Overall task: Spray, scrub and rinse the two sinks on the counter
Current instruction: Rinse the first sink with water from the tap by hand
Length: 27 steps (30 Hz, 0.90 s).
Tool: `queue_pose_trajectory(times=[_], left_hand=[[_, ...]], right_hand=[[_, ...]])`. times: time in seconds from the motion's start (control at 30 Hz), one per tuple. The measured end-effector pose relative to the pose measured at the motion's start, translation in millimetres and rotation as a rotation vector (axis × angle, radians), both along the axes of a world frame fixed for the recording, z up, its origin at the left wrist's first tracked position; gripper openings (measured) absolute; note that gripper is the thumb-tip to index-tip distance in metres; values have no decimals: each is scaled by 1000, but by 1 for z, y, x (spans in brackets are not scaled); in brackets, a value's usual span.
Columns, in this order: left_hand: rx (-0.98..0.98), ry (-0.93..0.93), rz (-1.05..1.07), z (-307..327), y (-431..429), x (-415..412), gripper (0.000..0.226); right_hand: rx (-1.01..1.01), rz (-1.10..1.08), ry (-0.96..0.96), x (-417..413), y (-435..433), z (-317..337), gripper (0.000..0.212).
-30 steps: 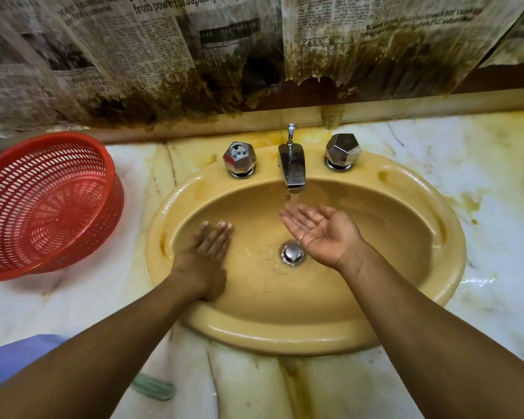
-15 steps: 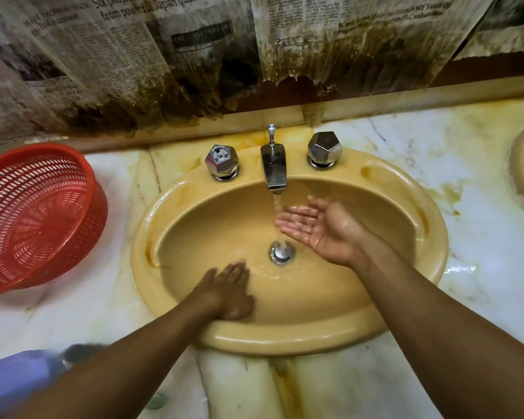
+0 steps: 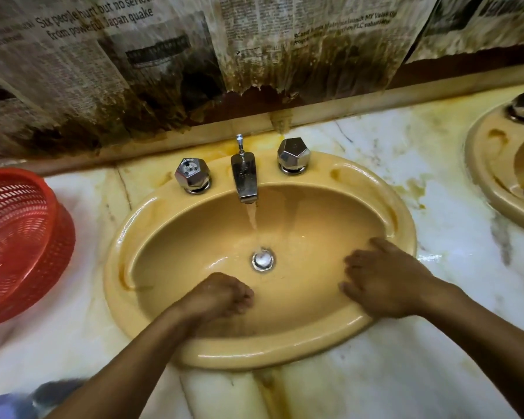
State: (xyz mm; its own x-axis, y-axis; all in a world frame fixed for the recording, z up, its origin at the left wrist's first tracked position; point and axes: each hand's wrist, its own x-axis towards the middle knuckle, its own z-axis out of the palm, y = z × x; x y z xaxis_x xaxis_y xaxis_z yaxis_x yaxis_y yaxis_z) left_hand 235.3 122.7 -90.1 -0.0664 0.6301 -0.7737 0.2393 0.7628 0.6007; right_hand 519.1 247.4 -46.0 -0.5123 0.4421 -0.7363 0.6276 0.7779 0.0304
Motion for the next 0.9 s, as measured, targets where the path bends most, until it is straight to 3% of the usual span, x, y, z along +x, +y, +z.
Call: queue_pose_trajectory(times=[0.07, 0.17, 0.27, 0.4, 0.47, 0.53, 0.6, 0.63, 0.7, 0.8, 0.83, 0.9], left_hand=[[11, -117, 413, -6, 24, 1, 22], [-9, -457, 784, 1, 72, 7, 34], [-14, -658, 935, 14, 112, 13, 41], [8, -832, 970, 26, 122, 30, 39], [-34, -847, 774, 32, 108, 48, 46], [-68, -788, 593, 39, 91, 67, 54], [-32, -636, 570, 43, 76, 73, 56], [15, -571, 603, 41, 72, 71, 57], [99, -500, 717, 34, 64, 59, 56], [119, -520, 890, 27, 61, 41, 52], [115, -523, 931, 27, 63, 37, 51], [113, -514, 955, 30, 67, 31, 48]], right_hand=[[-47, -31, -14, -15, -9, 0, 102], [-376, -109, 22, -67, -48, 8, 63], [-568, -166, 118, -106, -76, 13, 63], [-595, 5, 86, -87, -58, -5, 49], [-379, 83, -24, -56, -22, -27, 57], [49, 183, -121, -31, 26, -42, 67], [381, 374, -176, -19, 63, -48, 69], [435, 435, -160, -19, 71, -49, 72], [322, 364, -112, -30, 58, -55, 78], [-236, 18, -5, -65, -1, -87, 79], [-429, -69, 38, -76, -20, -99, 72], [-519, -192, 41, -83, -41, -108, 49]])
